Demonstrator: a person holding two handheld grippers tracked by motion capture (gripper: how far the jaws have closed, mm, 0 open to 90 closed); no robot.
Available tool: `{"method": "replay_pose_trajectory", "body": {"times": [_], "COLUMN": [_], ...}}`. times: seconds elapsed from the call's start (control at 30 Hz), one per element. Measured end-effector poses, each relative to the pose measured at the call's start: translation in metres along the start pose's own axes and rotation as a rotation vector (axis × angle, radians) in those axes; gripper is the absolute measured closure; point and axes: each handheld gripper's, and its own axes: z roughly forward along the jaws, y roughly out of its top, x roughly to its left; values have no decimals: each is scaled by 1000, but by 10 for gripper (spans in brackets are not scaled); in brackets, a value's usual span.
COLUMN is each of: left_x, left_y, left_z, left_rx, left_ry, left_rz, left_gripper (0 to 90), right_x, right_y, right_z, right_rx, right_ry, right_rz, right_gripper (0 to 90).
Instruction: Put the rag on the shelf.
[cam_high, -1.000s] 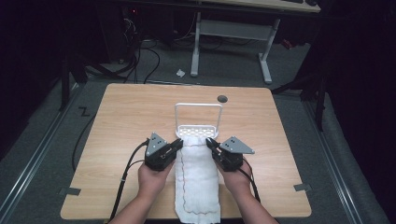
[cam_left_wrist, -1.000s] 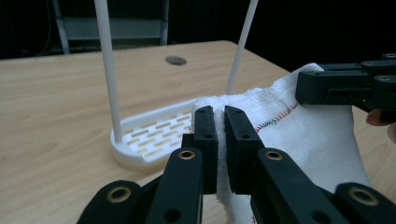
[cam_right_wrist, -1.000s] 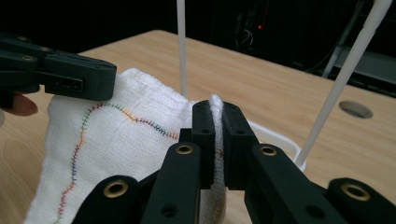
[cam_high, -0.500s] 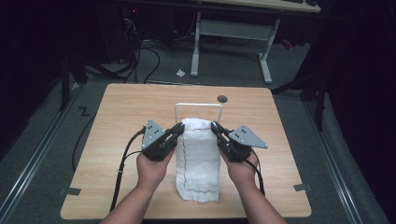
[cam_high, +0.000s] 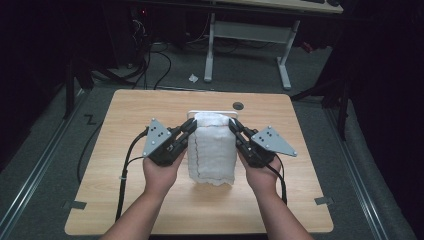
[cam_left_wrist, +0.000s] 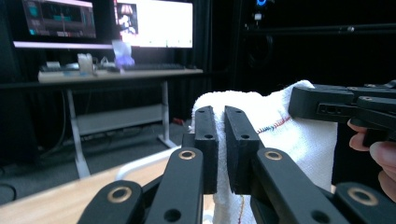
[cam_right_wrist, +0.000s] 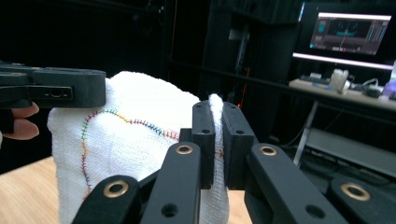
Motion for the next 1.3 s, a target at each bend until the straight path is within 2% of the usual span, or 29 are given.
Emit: {"method": "replay_pose_trajectory", "body": {"times": [0.07,0.23,0.43,0.5,0.57,0.67,0.8,0.97,1.23,1.3], "left_x": [-2,-1,2,3,5,8,10,20,36,40], "left_y": [5,12,13,15,19,25,31,39,49,49], "left_z": [-2,-3,1,3,7,14,24,42,75,81], "left_rx": [-16,-35,-25,-25,-21,-12,-21,-18,18,34], "left_ry": [3,2,-4,-1,-5,0,33,71,102,112], "left_rz": [18,23,13,24,17,13,30,39,69,65], "left_gripper": [846,846,846,846,846,847,847,848,847,847], "right_x": [1,2,0,-1,-4,-8,-14,-21,-44,-51], "right_y": [5,14,16,17,20,25,29,33,43,44], "right_z": [-2,-4,-2,-1,0,3,11,26,55,63], "right_rx": [-21,-48,-50,-48,-48,-54,-61,-63,-26,-12], "right_ry": [-2,1,-1,-2,-1,-8,-20,-38,-63,-53], "right_rz": [-7,-9,-15,-15,-11,-9,1,-4,12,42], "right_gripper": [857,858,857,858,858,858,858,858,858,858]}}
